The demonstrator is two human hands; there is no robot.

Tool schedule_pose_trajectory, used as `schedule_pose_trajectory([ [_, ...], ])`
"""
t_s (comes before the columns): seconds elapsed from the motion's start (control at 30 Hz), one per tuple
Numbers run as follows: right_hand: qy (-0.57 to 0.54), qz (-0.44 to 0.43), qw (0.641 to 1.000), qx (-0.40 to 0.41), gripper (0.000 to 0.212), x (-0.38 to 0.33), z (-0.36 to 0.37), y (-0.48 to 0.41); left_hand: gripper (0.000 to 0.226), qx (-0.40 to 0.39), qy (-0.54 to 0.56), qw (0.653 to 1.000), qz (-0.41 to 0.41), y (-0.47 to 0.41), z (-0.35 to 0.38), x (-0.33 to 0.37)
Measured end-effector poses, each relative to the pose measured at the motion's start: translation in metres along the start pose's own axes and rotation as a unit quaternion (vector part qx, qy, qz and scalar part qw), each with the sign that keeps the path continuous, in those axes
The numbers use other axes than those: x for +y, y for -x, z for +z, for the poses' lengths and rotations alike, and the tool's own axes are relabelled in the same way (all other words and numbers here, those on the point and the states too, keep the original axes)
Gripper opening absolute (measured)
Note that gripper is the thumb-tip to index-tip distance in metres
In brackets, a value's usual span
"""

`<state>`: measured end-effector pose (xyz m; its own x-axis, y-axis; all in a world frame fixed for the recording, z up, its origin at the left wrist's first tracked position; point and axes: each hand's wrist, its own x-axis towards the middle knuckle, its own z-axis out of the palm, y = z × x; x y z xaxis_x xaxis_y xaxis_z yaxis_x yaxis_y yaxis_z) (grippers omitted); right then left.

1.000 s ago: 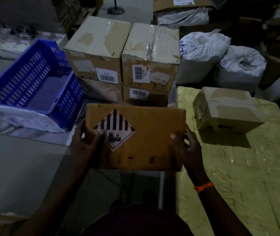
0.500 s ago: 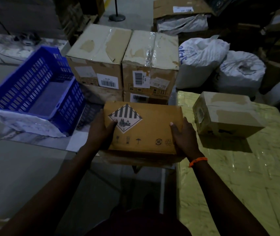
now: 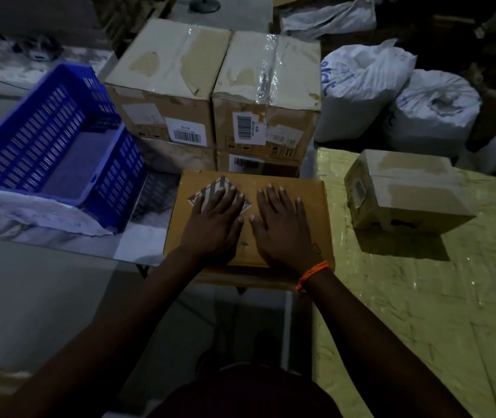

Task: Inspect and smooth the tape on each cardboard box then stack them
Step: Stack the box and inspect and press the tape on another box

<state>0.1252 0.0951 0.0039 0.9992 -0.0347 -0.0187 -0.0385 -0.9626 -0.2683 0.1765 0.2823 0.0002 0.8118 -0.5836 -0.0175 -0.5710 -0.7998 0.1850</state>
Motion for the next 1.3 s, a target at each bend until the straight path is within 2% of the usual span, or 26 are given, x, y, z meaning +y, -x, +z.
schedule_pose_trajectory([
  [0.33, -0.021, -0.016, 0.999, -0.045, 0.069, 0.004, -0.01, 0.026, 0.068, 0.003, 0.021, 0.999, 0.025, 0.025, -0.008, 0.004],
  [0.5, 0.033, -0.04, 0.998, 0.02, 0.068, 0.024, 0.005, 0.082, 0.062, -0.004, 0.01, 0.997, 0.076, 0.076, 0.008, -0.005],
  [0.7, 0.055, -0.054, 0.992, 0.1, 0.064, 0.029, 0.023, 0.096, 0.063, 0.022, -0.01, 0.998, 0.064, 0.079, 0.011, 0.0],
  [0.9, 0.041, -0.044, 0.993, 0.097, 0.066, 0.027, 0.022, 0.093, 0.066, 0.009, -0.008, 0.998, 0.063, 0.076, 0.014, -0.003],
  [1.0, -0.001, -0.042, 0.995, 0.093, 0.078, 0.035, 0.021, 0.099, 0.074, 0.026, 0.026, 0.997, 0.071, 0.08, 0.011, -0.007],
  [1.07, -0.056, 0.019, 0.99, 0.124, 0.094, 0.047, 0.021, 0.111, 0.083, 0.062, 0.057, 0.996, 0.038, 0.092, 0.011, -0.016],
  [1.13, -0.183, 0.139, 0.963, 0.143, 0.11, 0.059, 0.02, 0.129, 0.097, 0.103, 0.133, 0.984, -0.058, 0.112, 0.013, -0.024],
  [1.17, -0.247, 0.186, 0.942, 0.134, 0.112, 0.062, 0.02, 0.135, 0.103, 0.111, 0.208, 0.965, -0.115, 0.12, 0.013, -0.025],
  [1.23, -0.339, 0.215, 0.911, 0.096, 0.093, 0.067, 0.024, 0.141, 0.097, 0.102, 0.361, 0.908, -0.186, 0.128, 0.009, -0.02],
  [1.3, -0.385, 0.205, 0.896, 0.083, 0.077, 0.065, 0.029, 0.14, 0.085, 0.099, 0.406, 0.883, -0.215, 0.13, 0.006, -0.014],
])
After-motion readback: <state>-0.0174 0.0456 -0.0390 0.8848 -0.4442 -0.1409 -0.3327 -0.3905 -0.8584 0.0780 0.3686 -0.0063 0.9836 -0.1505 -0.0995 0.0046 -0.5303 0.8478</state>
